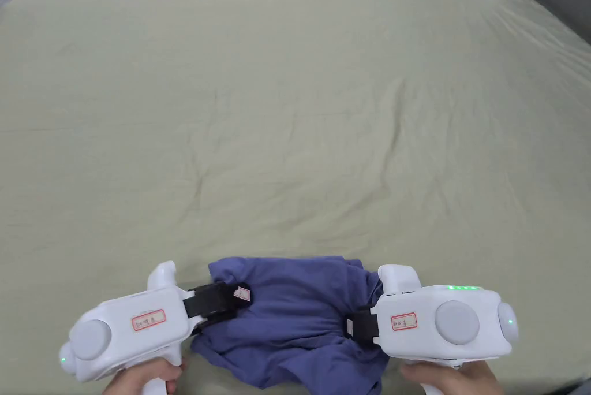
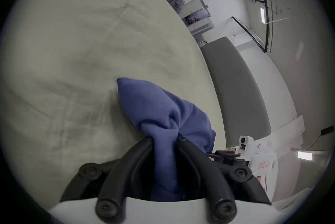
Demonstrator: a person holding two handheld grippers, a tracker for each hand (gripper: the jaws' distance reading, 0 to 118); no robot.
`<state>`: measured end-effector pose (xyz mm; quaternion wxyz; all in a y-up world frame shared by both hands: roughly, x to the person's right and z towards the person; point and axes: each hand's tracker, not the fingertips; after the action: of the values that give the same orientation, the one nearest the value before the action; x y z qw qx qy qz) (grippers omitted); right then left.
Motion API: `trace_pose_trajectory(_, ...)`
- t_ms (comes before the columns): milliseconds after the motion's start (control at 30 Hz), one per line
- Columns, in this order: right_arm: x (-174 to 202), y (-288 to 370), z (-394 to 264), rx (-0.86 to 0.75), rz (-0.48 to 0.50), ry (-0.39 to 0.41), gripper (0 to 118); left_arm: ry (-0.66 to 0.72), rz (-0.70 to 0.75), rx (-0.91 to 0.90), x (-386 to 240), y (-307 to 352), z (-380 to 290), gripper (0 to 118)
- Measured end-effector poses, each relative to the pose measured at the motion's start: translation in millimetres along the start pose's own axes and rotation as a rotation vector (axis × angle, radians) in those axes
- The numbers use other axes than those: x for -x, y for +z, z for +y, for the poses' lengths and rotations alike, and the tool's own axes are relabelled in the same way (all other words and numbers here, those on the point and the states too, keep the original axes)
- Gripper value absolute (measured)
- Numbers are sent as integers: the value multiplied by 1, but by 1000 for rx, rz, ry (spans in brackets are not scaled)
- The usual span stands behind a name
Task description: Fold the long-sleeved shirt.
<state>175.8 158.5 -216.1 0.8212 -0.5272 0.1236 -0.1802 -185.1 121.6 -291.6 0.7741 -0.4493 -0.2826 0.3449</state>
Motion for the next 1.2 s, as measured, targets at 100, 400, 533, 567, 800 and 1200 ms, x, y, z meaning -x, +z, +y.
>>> trace_pose_trajectory(100,20,6,10,-41,12,36,3,-8,-40,-40,-1,15,13,11)
trace_pose_trajectory(400,155,-25,66,-205,18,352,3,-71,63,-120,34,82,71,11)
trace_pose_trajectory(533,229,-73,87,-248,59,472,3,-63,123,-183,75,140,110,11)
trace_pose_trajectory(567,246,-84,91,-250,67,494,3,-62,132,-188,86,154,119,11)
trace_pose_trajectory(800,380,-183,116,-243,178,611,3,-44,254,-266,195,271,189,11)
trace_pose_trajectory(1200,475,-261,122,-206,284,695,3,-18,357,-304,249,304,205,118)
